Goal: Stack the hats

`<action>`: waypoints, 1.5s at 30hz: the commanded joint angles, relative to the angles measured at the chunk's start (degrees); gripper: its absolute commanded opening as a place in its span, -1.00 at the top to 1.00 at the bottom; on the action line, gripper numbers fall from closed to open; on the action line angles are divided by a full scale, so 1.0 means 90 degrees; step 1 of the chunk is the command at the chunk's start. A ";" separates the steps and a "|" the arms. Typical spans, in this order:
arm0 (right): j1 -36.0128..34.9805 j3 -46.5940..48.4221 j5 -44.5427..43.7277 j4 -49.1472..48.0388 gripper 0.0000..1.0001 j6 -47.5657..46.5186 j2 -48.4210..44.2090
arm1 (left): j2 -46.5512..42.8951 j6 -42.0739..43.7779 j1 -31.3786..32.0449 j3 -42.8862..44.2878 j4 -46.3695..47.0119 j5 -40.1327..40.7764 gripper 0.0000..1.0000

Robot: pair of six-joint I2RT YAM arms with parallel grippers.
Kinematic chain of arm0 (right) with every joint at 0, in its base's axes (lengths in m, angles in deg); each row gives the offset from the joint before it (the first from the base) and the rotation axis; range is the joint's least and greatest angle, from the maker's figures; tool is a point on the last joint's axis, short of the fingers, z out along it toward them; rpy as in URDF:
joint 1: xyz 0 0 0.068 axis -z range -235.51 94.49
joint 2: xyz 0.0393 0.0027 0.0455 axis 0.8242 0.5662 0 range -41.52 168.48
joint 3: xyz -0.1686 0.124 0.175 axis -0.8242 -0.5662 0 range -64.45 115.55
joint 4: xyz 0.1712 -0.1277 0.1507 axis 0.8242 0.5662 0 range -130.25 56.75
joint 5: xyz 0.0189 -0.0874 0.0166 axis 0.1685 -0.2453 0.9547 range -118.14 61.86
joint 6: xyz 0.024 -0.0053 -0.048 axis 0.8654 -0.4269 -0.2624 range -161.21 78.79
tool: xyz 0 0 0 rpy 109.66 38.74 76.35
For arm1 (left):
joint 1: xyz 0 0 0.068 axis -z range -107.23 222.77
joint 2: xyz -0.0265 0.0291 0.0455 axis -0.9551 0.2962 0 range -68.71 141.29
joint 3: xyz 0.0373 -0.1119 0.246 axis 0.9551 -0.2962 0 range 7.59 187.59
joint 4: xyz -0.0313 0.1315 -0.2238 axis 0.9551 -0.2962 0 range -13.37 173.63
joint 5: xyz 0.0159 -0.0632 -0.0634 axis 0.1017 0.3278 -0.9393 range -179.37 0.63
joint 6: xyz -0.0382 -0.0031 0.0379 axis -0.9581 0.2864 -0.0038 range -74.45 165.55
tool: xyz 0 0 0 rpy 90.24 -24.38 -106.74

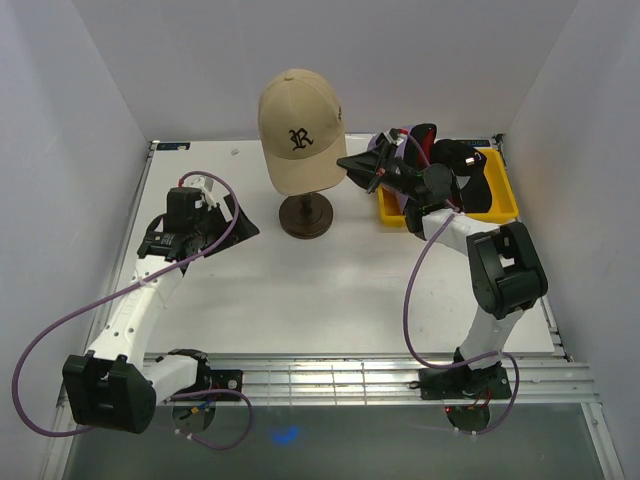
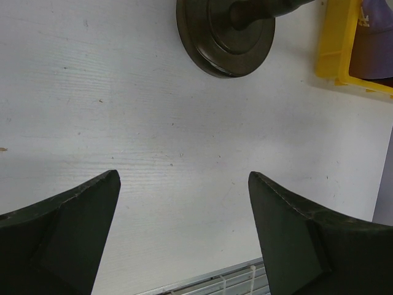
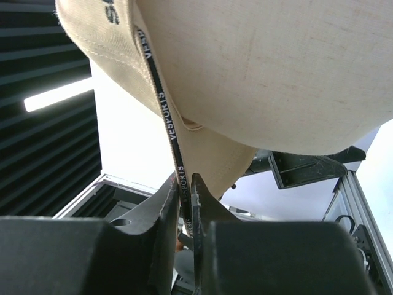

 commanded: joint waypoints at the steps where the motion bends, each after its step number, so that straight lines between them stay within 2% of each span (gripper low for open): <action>1: 0.0016 -0.0187 0.0035 -0.0187 0.72 -0.0227 -0.0270 | -0.0040 0.0093 -0.0004 -0.0015 0.0081 0.0060 -0.91; 6: 0.0006 -0.0392 0.0005 -0.0061 0.80 -0.0393 -0.0368 | -0.0020 0.0093 -0.0004 0.0004 0.0090 0.0040 -0.91; 13: -0.0043 -0.0724 -0.0073 0.0096 0.79 -0.0598 -0.0446 | -0.0020 0.0113 -0.0004 0.0024 0.0081 0.0040 -0.91; 21: -0.0160 -0.0608 -0.0141 0.0272 0.76 -0.0686 -0.0202 | -0.0049 0.0103 -0.0004 0.0014 0.0061 0.0060 -0.91; 30: -0.0219 -0.0392 -0.0131 0.0554 0.53 -0.0784 -0.0026 | -0.0088 0.0113 -0.0004 -0.0015 0.0042 0.0079 -0.91; 39: -0.0170 -0.0392 -0.0122 0.0691 0.43 -0.0842 -0.0036 | -0.0157 0.0103 -0.0013 -0.0025 0.0022 0.0109 -0.91; 45: -0.0092 -0.0334 -0.0092 0.1354 0.32 -0.1252 -0.0337 | -0.0205 0.0113 -0.0013 -0.0074 0.0041 0.0118 -0.91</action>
